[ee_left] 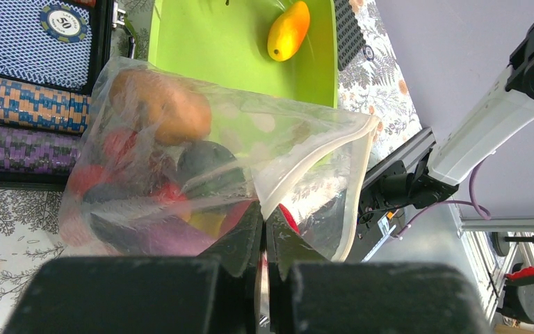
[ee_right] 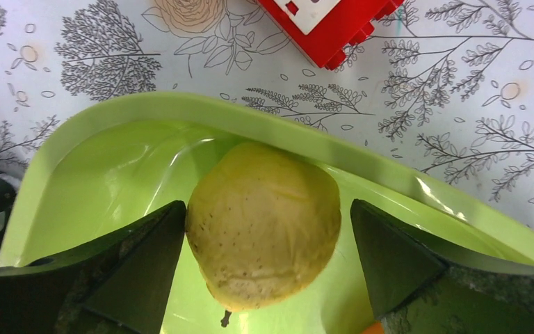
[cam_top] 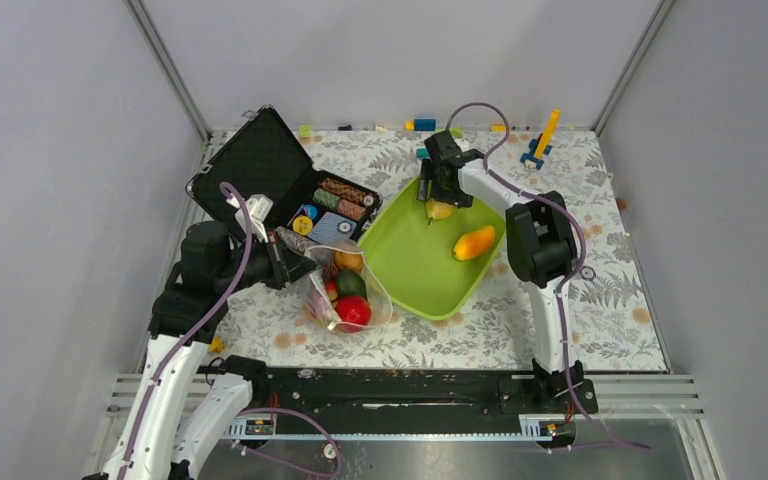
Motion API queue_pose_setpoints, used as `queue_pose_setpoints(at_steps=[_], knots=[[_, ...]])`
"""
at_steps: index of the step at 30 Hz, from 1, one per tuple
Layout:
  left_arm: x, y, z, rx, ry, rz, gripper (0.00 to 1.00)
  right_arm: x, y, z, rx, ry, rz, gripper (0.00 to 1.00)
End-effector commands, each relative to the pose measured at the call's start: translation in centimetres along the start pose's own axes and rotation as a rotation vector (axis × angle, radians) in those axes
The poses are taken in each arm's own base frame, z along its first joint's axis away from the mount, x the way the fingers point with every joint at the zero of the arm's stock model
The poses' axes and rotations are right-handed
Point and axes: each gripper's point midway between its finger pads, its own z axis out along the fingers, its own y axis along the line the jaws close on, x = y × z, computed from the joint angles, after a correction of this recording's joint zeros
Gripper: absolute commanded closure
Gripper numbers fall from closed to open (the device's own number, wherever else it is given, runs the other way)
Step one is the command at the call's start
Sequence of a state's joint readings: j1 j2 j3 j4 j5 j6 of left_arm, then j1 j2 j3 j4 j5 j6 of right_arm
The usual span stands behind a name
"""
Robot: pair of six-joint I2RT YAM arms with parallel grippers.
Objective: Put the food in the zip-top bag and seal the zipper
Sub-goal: Pick up the fake fruit from the bin.
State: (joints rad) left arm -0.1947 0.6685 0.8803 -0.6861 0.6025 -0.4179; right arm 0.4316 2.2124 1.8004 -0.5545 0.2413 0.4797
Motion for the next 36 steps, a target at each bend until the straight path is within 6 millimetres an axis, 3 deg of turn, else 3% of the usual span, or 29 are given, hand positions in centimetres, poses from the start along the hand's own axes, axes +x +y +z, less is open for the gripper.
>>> queue_pose_setpoints(at_steps=[1,6,11,15,19,24,28,32,36], knots=[[-1.4,-0.9,-0.4,0.033,-0.059,0.058,1.0,-0.8,0.9,0.4,-0.025,-0.014,0.039,0.09],[-1.4,-1.0,-0.5,0.035,-0.061,0.06,1.0,-0.8,1.4,-0.4,-0.069,-0.016,0.039,0.28],[-1.3,-1.0,-0.5,0.036,-0.06,0.059,1.0,-1.3,2.0,-3.5,-0.164,-0.057,0.032,0.39],[-1.4,-1.0,-0.4,0.036,-0.059,0.057,1.0,-1.0,3.9,-8.3,-0.372,-0.1,0.006,0.44],[-1.4,-0.9,-0.4,0.034,-0.06,0.057,1.0,-0.2,7.0,-16.2,-0.677,-0.186,-0.09,0.51],[-1.4,-0.8,-0.3,0.027,-0.059,0.053,1.0,3.7,9.6,-27.1,-0.977,-0.294,-0.316,0.51],[-1.4,-0.8,-0.4,0.026,-0.058,0.052,1.0,7.9,10.4,-33.9,-1.24,-0.321,-0.478,0.53],[-1.4,-0.7,-0.4,0.02,-0.059,0.049,1.0,12.1,10.5,-37.6,-1.341,-0.375,-0.666,0.53],[-1.3,-0.7,-0.3,0.025,-0.055,0.046,1.0,16.3,11.2,-39.0,-1.386,-0.352,-0.842,0.53]])
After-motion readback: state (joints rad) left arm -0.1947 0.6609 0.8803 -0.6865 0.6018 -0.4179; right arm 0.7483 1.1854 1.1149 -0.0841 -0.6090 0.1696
